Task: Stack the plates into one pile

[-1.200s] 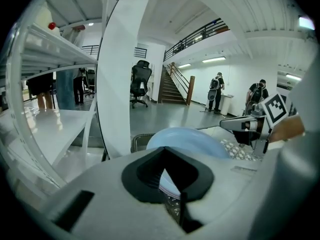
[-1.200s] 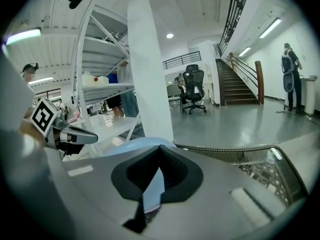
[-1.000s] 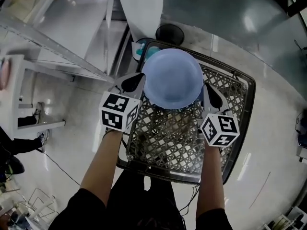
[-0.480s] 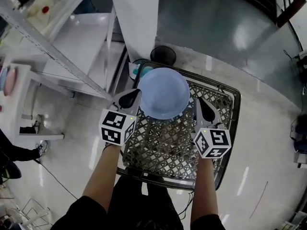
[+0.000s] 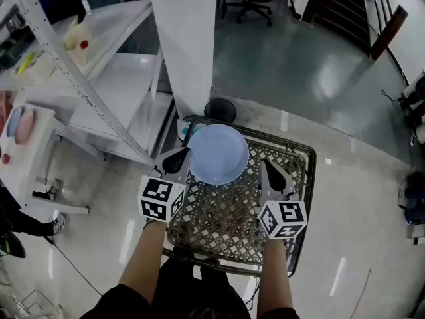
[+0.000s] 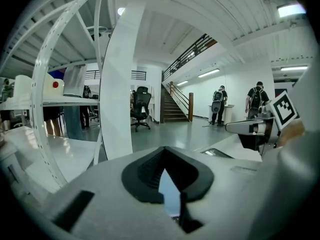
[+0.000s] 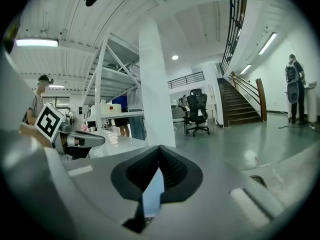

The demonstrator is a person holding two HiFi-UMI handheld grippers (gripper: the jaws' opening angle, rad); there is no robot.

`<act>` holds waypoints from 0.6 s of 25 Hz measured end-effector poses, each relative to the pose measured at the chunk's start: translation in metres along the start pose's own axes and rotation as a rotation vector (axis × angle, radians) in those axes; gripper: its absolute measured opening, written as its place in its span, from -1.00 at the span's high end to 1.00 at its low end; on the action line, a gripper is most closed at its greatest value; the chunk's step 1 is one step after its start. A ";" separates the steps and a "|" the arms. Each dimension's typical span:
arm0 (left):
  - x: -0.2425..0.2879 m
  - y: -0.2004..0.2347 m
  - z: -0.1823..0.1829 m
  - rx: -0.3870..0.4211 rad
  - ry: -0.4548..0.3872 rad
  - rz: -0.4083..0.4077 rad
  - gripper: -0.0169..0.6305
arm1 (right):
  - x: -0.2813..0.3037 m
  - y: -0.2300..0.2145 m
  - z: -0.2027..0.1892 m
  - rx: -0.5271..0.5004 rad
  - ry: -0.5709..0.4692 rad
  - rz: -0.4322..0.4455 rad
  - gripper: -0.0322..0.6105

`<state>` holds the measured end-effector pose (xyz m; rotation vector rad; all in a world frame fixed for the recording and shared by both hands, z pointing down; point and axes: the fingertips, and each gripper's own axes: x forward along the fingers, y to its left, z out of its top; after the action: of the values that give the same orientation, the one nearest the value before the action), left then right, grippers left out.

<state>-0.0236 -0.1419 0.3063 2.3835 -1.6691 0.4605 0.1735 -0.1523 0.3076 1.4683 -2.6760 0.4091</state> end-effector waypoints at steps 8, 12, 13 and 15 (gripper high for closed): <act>-0.029 -0.025 0.022 0.023 -0.036 0.004 0.96 | -0.038 0.007 0.036 -0.020 -0.074 0.003 0.88; -0.042 -0.036 0.037 0.037 -0.059 0.009 0.96 | -0.054 0.006 0.051 -0.030 -0.095 0.001 0.88; -0.045 -0.038 0.040 0.044 -0.064 0.009 0.96 | -0.059 0.006 0.055 -0.031 -0.101 0.000 0.87; -0.052 -0.042 0.045 0.055 -0.070 0.012 0.96 | -0.066 0.007 0.064 -0.030 -0.116 0.002 0.88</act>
<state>0.0059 -0.0964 0.2467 2.4567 -1.7232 0.4355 0.2086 -0.1109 0.2331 1.5263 -2.7594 0.2916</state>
